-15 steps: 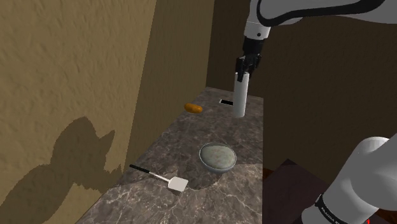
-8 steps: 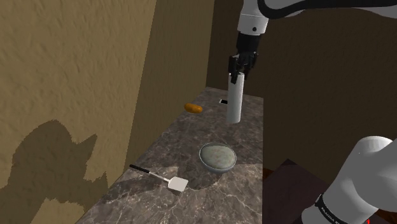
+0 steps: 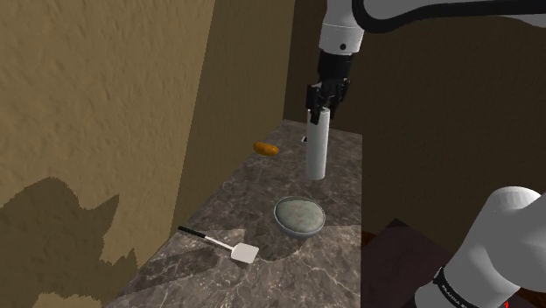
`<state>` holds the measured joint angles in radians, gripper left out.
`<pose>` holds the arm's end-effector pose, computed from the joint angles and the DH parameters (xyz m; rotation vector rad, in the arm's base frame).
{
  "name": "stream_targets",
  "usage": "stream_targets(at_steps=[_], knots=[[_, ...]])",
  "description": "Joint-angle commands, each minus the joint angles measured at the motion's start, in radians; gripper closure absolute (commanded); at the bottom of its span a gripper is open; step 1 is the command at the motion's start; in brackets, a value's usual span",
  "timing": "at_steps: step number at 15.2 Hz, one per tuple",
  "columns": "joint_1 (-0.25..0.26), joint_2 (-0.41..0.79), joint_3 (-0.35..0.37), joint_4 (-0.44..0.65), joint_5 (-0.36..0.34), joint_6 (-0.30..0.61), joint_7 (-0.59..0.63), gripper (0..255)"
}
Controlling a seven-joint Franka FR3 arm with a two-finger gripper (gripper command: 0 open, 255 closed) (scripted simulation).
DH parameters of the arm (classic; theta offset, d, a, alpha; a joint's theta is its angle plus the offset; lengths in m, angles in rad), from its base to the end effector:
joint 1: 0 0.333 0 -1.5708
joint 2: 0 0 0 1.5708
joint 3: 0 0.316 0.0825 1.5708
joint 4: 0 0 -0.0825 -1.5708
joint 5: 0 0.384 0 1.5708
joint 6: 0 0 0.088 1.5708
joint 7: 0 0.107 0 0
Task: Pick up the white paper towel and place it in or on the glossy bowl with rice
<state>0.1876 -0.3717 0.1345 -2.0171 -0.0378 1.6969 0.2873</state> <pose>0.4208 0.1465 0.6073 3.0711 0.0472 0.1102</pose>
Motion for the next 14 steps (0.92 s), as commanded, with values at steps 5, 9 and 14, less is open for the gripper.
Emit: stream_targets(at_steps=[5,9,14], knots=[[0.002,-0.01,0.002,-0.088,0.001,0.078,0.006,255],[0.003,-0.012,0.003,-0.144,0.001,0.132,0.009,255],[0.003,-0.009,0.004,-0.208,0.001,0.199,0.014,255]])
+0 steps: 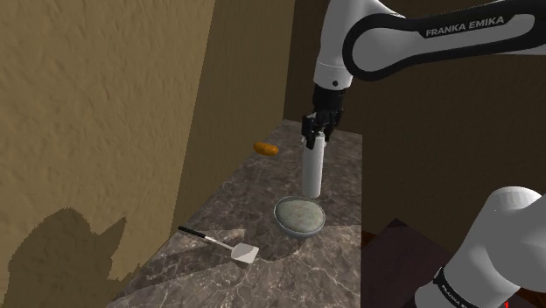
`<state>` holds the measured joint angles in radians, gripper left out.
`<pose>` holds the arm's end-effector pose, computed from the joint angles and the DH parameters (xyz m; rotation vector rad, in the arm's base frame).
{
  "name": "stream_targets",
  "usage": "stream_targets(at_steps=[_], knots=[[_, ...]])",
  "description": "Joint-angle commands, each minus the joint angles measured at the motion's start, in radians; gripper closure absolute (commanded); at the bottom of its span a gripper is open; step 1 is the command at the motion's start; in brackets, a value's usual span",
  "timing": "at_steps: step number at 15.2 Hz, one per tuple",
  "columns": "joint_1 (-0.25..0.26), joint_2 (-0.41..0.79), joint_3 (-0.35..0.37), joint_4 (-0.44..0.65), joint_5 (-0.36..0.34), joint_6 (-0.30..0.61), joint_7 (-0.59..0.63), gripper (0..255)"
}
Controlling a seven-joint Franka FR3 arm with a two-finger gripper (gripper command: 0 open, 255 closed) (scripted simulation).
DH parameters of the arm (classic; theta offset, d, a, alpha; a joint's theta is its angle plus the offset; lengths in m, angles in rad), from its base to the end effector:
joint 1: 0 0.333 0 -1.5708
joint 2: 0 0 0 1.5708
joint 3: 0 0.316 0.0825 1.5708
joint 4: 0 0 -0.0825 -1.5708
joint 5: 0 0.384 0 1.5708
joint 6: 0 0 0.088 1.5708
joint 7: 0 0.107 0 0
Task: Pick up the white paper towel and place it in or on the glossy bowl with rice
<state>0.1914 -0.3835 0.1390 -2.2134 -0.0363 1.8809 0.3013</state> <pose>0.4196 0.1474 0.5343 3.0712 0.0470 0.1101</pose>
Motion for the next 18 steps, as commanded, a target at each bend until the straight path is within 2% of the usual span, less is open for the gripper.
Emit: stream_targets(at_steps=[1,11,18], knots=[[0.0,0.004,0.0,-0.025,-0.001,0.029,0.001,255],[0.0,0.03,0.005,-0.142,-0.006,0.172,0.014,255],[0.0,0.03,0.005,-0.142,-0.006,0.172,0.014,255]])
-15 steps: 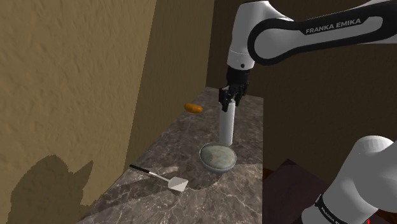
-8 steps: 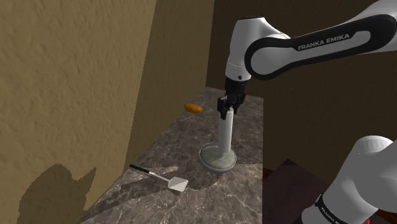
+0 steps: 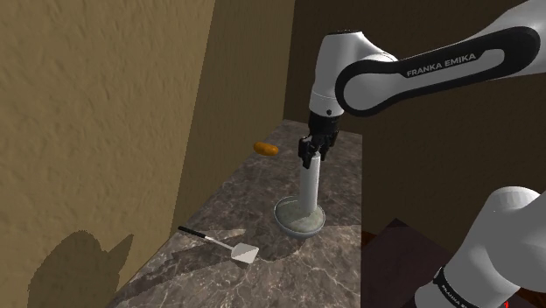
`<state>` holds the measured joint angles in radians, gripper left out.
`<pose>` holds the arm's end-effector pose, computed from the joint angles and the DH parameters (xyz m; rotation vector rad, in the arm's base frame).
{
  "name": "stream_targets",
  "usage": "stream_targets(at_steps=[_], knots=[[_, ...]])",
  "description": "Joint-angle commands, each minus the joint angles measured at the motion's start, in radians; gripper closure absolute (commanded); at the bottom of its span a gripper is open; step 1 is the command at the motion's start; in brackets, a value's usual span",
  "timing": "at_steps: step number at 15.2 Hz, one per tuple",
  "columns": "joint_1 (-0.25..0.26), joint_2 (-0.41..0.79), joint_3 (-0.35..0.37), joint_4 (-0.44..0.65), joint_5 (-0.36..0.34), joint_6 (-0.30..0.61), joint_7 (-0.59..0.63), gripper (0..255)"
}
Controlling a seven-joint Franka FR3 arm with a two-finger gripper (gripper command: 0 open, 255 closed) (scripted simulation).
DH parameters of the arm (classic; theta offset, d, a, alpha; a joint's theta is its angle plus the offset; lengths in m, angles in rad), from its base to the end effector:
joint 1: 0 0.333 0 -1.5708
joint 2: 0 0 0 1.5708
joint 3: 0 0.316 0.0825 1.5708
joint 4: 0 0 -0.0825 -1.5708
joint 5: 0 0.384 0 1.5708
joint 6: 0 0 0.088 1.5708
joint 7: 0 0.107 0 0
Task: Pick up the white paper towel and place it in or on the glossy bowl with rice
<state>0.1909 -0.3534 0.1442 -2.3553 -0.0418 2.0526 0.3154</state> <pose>0.4202 0.1470 0.4686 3.0713 0.0470 0.1106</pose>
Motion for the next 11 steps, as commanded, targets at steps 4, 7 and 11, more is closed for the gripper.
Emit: stream_targets(at_steps=[4,7,11], knots=[[0.0,0.0,0.0,0.0,0.0,0.0,0.0,0],[0.0,0.0,0.0,0.0,0.0,0.0,0.0,0],[0.004,-0.032,0.001,0.099,0.007,-0.131,-0.004,0]])
